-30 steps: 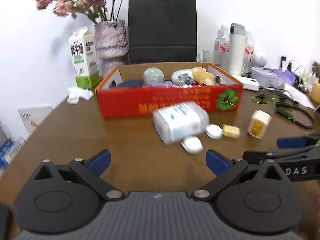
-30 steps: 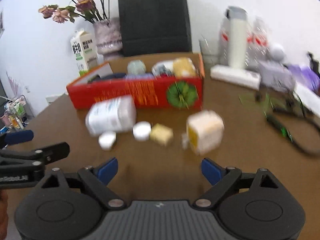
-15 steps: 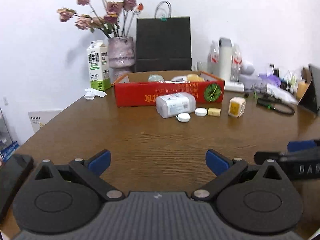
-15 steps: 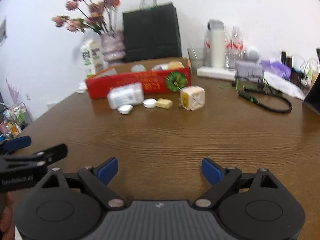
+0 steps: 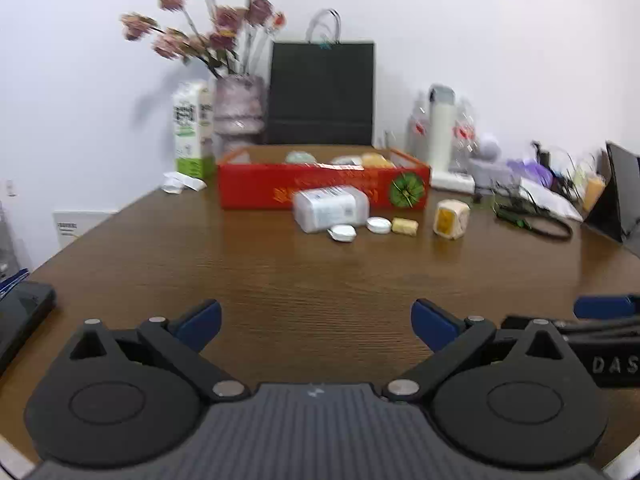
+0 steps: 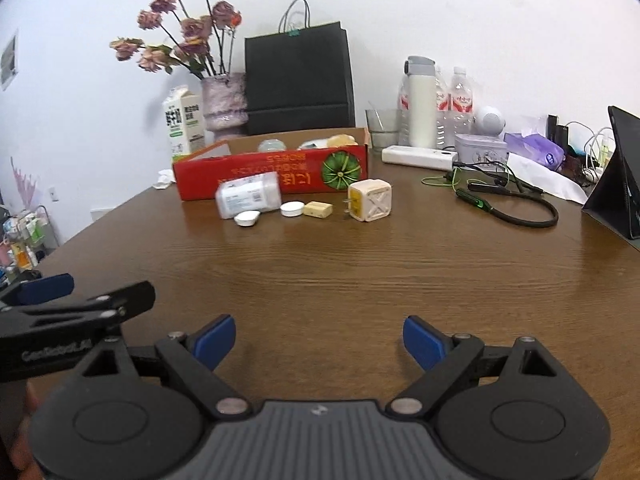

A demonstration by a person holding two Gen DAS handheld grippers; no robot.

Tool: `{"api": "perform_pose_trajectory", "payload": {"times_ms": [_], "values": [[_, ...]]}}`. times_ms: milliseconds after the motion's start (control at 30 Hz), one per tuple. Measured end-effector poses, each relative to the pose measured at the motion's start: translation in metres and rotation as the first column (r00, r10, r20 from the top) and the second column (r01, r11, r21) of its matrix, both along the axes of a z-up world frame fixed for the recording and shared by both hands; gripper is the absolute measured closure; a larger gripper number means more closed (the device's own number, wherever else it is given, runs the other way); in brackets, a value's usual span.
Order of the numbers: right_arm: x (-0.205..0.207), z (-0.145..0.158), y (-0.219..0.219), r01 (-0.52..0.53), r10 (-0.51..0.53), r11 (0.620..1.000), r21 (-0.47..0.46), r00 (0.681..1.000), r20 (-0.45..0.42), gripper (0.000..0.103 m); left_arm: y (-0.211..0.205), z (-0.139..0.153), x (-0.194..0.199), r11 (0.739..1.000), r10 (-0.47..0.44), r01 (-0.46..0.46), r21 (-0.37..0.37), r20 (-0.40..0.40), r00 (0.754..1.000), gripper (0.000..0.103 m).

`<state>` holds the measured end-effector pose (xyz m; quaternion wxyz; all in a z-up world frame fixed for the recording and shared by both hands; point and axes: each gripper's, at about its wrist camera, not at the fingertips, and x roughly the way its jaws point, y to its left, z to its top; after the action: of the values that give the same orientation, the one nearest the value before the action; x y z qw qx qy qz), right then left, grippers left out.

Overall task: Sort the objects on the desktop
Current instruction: 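Grasp the white cube charger with the right gripper while the left gripper grasps a white cap, then carry the charger and cap over the box with both grippers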

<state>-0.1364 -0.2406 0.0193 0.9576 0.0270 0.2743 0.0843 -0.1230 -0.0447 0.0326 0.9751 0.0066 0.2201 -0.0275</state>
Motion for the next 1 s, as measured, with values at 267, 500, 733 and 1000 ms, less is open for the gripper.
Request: {"api": "perform_pose_trajectory", "payload": {"times_ms": [267, 500, 733, 1000], "values": [[0.066, 0.004, -0.015, 0.014, -0.014, 1.0, 0.012, 1.0, -0.018, 0.02, 0.007, 0.011, 0.084, 0.992, -0.091, 0.081, -0.097, -0.098, 0.991, 0.03], [0.153, 0.003, -0.036, 0.017, -0.015, 0.998, 0.054, 0.999, -0.043, 0.023, -0.01, -0.005, 0.168, 0.993, -0.113, 0.105, -0.056, -0.178, 0.977, 0.038], [0.22, -0.008, -0.027, -0.007, 0.011, 0.998, 0.064, 0.997, -0.074, 0.023, -0.012, -0.015, 0.199, 0.994, -0.091, 0.073, -0.087, -0.216, 0.972, 0.051], [0.241, -0.017, -0.018, 0.025, -0.023, 1.0, 0.017, 0.994, -0.105, 0.044, -0.02, -0.015, 0.201, 0.994, -0.102, 0.093, -0.05, -0.199, 0.975, 0.076]]}}
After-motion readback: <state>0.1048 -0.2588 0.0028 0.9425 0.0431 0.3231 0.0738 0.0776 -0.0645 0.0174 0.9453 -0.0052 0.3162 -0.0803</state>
